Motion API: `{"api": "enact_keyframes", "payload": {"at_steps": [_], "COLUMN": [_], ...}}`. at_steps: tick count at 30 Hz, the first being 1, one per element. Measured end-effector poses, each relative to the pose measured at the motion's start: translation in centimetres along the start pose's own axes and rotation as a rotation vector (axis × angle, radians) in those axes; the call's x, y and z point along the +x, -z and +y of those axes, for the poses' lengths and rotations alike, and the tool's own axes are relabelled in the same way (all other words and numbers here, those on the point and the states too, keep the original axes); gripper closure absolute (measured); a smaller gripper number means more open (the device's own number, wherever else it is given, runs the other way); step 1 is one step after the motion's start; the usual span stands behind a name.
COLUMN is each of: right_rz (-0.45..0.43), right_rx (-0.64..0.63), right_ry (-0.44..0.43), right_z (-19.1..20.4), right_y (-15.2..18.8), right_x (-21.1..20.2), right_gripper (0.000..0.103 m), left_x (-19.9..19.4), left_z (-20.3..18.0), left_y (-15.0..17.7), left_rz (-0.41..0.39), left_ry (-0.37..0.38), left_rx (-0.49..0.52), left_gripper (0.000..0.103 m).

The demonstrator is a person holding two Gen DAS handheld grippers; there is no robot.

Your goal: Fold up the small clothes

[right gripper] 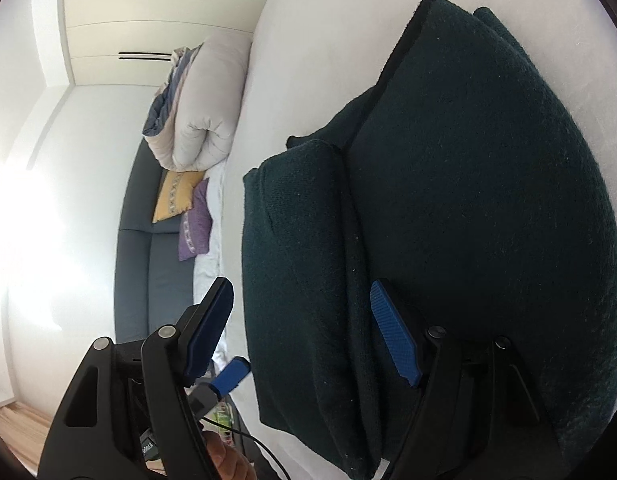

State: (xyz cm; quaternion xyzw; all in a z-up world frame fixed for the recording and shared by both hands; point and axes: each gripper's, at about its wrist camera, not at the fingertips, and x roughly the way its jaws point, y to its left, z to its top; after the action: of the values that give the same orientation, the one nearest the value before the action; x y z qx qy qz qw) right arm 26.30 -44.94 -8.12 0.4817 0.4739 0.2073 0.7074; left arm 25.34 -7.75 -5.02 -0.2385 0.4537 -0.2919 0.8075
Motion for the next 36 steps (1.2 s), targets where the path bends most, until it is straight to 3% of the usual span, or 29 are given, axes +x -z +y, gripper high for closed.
{"api": "enact_keyframes", "payload": {"at_steps": [2,7,13,15,17,19,25,29,36], "right_rz": [0.031,0.124,0.132,0.143,0.157,0.159,0.102,0.058,0.003], "right_rx": [-0.015,-0.086,-0.085,-0.108,-0.152,-0.2,-0.289,-0.343,-0.338], "right_ry": [0.053,0.172,0.168,0.159,0.202,0.241,0.299,0.331,0.378], "right_z": [0.5,2.5,3.2,3.4,3.5,3.6,4.7,5.4,2.9], "right_y": [0.2,0.7,0.9,1.2,1.7,2.1,1.7,0.1,-3.0], "right_x": [1.2,4.5,5.5,5.7,6.3,6.5,4.2,0.7,-5.0], "right_gripper": [0.032,0.032,0.035,0.044,0.067,0.084,0.09,0.091,0.091], "left_x": [0.0,0.2,0.4,0.7,1.2,1.8,1.2,0.9,3.4], "left_z": [1.4,2.0,3.0,3.2,3.1,2.9,1.6,-0.9,-4.2], "left_y": [0.4,1.5,1.9,2.1,2.3,2.2,1.7,1.3,1.5], "left_rz": [0.005,0.003,0.013,0.02,0.036,0.042,0.037,0.017,0.043], "left_ry": [0.016,0.016,0.024,0.017,0.013,0.011,0.036,0.033,0.009], "left_rx": [-0.037,-0.021,-0.031,-0.036,-0.034,-0.036,-0.017,0.041,0.14], "left_gripper": [0.061,0.061,0.061,0.061,0.061,0.061,0.06,0.052,0.052]}}
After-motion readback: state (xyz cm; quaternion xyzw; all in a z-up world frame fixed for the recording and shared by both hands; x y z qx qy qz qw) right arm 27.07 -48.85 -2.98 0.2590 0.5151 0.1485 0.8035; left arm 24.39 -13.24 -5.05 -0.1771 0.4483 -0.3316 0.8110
